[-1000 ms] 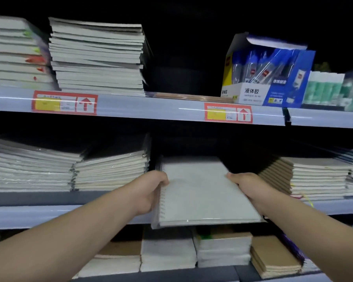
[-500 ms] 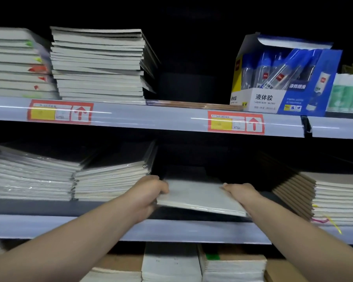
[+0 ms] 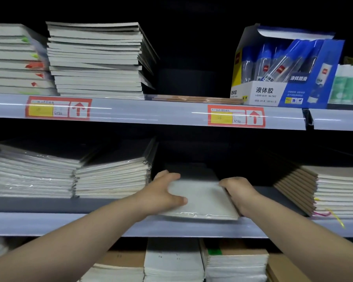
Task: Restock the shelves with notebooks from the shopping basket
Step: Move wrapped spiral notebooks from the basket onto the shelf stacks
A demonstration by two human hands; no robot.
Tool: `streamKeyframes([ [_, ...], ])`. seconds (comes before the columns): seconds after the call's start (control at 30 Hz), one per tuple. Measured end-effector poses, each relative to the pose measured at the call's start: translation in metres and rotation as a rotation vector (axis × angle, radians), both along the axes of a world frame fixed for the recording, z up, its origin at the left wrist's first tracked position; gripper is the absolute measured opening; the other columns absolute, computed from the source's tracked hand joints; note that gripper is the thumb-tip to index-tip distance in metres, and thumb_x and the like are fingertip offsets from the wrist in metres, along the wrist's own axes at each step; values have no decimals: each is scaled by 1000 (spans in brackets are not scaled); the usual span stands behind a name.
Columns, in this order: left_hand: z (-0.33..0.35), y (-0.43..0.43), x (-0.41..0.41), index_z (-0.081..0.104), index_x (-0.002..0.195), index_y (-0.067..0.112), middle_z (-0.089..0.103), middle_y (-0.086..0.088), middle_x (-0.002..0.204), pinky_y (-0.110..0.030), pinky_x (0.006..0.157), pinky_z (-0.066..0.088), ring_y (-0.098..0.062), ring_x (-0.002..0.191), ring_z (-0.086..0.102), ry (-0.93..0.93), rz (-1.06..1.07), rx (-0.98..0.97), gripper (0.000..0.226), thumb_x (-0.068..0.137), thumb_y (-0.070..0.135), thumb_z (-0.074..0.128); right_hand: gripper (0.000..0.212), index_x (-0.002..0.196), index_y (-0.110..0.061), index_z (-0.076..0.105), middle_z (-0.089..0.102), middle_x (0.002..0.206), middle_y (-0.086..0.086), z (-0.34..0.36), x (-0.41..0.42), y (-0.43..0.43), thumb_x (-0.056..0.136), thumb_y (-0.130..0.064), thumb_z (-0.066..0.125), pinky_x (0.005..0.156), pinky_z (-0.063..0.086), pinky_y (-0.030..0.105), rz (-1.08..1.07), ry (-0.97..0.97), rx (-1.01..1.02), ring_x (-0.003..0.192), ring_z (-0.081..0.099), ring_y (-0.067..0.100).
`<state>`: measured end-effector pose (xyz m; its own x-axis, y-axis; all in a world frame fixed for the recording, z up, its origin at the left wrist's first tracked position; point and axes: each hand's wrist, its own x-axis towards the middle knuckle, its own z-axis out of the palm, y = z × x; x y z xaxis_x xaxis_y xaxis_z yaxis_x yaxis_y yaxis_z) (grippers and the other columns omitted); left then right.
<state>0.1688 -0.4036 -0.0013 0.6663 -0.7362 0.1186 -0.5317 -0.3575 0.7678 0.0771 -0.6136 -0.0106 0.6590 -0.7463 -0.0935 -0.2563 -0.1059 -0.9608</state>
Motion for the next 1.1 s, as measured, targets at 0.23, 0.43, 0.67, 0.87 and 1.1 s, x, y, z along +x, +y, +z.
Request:
streamKeyframes([
  [0.23,-12,-9,-4,39,145,35,10,17,160,-16,111,19,-1,143,19,-460,-222,215,70,84,41,72,24,66,-15,46,41,66,10,4,-4,6,88,-8,51,54,33,32,77,49,-128,59,42,23],
  [0.43,-19,-17,5,44,144,31,37,16,151,-16,109,22,-2,137,32,-588,-214,228,51,95,43,54,29,112,3,63,65,113,20,-1,4,22,92,-14,51,90,50,42,28,148,-401,105,61,35],
  [0.67,-22,-27,15,49,141,27,40,10,151,-15,104,23,-5,137,33,-656,-206,217,45,98,40,51,28,117,-20,55,53,105,-7,-19,19,16,94,-34,50,92,42,29,138,212,-628,121,44,19],
  [0.87,-21,-36,28,55,133,20,47,5,146,-23,108,30,-11,134,40,-710,-201,254,41,98,39,51,20,107,-22,60,54,91,-12,-20,34,10,92,-32,49,89,45,30,126,167,-668,115,49,20],
  [1.1,-20,-40,43,57,126,19,52,6,138,-34,106,35,-15,125,48,-777,-169,340,34,99,38,48,26,99,-15,64,65,99,7,-23,58,8,91,-35,50,80,48,30,71,193,-686,103,57,25],
])
